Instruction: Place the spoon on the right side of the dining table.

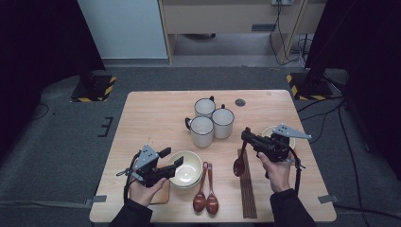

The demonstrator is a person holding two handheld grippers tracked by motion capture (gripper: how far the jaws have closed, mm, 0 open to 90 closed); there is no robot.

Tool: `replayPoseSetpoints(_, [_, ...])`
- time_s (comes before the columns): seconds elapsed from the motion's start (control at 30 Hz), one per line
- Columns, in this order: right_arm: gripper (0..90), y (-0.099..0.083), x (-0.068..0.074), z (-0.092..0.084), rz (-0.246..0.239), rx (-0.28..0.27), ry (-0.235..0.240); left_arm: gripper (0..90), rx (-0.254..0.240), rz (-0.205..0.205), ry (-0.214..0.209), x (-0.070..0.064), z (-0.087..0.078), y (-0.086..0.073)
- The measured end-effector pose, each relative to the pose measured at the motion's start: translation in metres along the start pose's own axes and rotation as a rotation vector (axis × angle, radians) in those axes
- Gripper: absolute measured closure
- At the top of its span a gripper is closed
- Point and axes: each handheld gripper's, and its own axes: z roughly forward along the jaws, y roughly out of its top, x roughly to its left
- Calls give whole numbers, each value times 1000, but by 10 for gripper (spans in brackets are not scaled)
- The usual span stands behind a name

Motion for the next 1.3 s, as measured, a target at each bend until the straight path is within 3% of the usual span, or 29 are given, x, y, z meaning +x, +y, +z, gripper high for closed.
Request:
replayPoseSetpoints(0.43, [839, 12, -12, 0, 5, -39, -38, 352, 14, -27, 84, 26, -3, -9])
replayPoseSetpoints(0.93, [839, 24, -24, -4, 14, -94, -81, 324, 40, -87, 179, 57, -4, -21])
replayPoseSetpoints(1.17, [839, 28, -29, -7, 21, -119, -91, 301, 66, -115, 222, 72, -3, -29])
replayPoseSetpoints(1.3, [839, 29, -32, -7, 30, -123, -97, 284, 84, -112, 257, 79, -2, -33])
